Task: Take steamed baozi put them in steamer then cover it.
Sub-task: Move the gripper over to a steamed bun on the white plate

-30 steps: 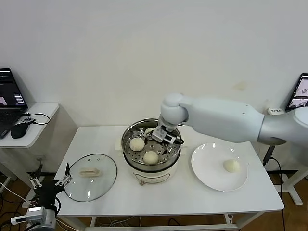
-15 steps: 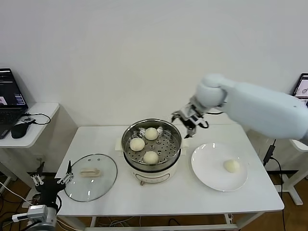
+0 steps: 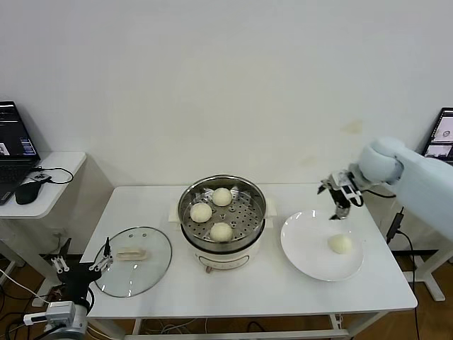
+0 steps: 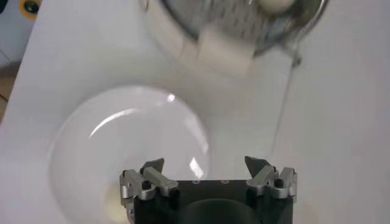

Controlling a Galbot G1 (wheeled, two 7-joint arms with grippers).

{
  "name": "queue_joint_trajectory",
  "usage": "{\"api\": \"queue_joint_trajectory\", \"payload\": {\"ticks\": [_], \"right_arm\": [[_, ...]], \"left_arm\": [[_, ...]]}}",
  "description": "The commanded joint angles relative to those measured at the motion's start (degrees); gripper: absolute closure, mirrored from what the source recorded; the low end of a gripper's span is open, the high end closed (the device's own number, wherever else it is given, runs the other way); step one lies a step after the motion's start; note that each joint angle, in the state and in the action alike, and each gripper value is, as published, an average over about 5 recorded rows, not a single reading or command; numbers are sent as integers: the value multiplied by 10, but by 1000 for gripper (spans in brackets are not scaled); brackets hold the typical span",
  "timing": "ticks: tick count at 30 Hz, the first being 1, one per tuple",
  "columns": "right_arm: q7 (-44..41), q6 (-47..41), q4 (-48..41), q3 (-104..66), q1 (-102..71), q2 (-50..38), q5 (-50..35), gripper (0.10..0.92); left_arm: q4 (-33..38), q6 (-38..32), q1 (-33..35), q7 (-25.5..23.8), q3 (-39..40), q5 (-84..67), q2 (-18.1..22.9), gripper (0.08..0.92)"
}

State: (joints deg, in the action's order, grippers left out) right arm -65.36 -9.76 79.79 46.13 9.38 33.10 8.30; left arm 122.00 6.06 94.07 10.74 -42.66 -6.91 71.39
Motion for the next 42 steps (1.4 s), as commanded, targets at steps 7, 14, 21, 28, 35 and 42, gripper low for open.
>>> {"api": "queue_joint_trajectory", "payload": {"ticks": [7, 14, 21, 28, 35, 42], "right_arm": [[0, 12, -79, -184, -223, 8, 102, 203], [3, 15, -112, -195, -238, 41, 129, 203], [16, 23, -146, -205, -242, 72, 155, 203], [19, 24, -167, -212, -250, 91, 172, 203], [30, 30, -188, -225, -255, 109, 180, 239], [30, 28, -184, -226, -249, 110, 180, 295]], "left_arm": [[5, 2, 7, 0, 1, 5, 1, 177], [6, 1, 10, 1, -2, 6, 2, 177], [3, 1, 8, 1, -3, 5, 2, 177], [-4, 1, 3, 1, -2, 4, 1, 177], [-9, 0, 1, 1, 0, 4, 3, 177], [-7, 0, 2, 1, -2, 3, 3, 177]]}}
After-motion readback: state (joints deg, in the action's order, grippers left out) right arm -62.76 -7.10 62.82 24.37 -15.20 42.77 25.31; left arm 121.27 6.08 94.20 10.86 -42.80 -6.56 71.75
